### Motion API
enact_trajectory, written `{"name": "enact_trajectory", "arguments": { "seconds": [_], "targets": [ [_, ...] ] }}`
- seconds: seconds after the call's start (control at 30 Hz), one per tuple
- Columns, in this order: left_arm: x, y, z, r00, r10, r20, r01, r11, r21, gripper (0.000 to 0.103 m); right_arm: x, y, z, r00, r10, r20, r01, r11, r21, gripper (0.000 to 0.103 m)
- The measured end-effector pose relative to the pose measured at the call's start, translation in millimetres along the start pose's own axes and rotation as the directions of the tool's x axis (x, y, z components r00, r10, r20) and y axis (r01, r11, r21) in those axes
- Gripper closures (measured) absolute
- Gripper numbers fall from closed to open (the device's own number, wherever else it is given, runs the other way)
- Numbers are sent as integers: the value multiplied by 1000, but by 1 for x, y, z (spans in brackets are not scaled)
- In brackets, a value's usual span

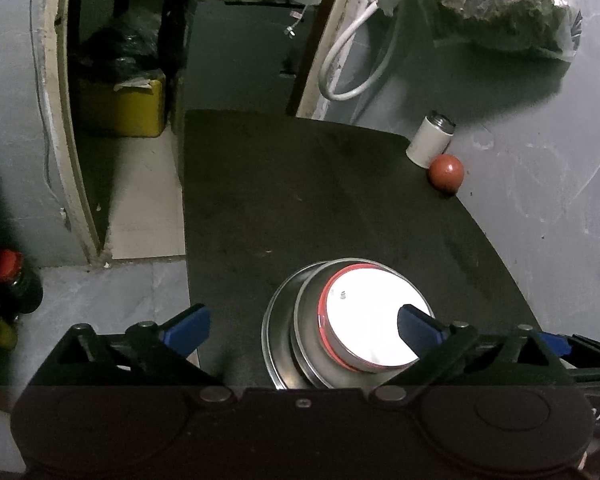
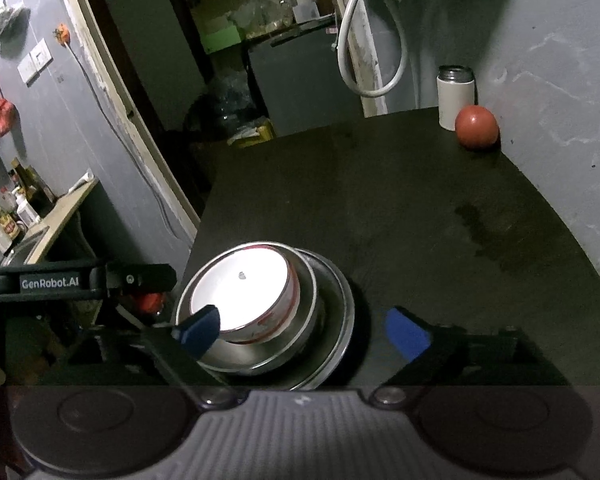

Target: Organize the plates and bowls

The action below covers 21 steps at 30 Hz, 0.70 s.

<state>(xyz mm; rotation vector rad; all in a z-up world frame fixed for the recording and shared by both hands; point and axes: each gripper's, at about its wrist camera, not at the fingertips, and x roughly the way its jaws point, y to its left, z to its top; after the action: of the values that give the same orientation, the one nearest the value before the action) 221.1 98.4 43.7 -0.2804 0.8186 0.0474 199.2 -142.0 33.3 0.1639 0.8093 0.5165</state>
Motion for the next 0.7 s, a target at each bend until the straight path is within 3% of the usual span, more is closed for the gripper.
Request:
{"name": "enact_trajectory", "arguments": {
  "seconds": [0.13,0.7],
  "targets": [
    [-4,-4,-4,1000,16,12,-16,1000,-10,2,-7,-4,-2,1000,16,23,-16,1000,6,0],
    [-33,-30,-22,985,126,115,-126,992,-7,2,-35,-19,-8,993,58,101,-58,998,-3,0]
  ]
}}
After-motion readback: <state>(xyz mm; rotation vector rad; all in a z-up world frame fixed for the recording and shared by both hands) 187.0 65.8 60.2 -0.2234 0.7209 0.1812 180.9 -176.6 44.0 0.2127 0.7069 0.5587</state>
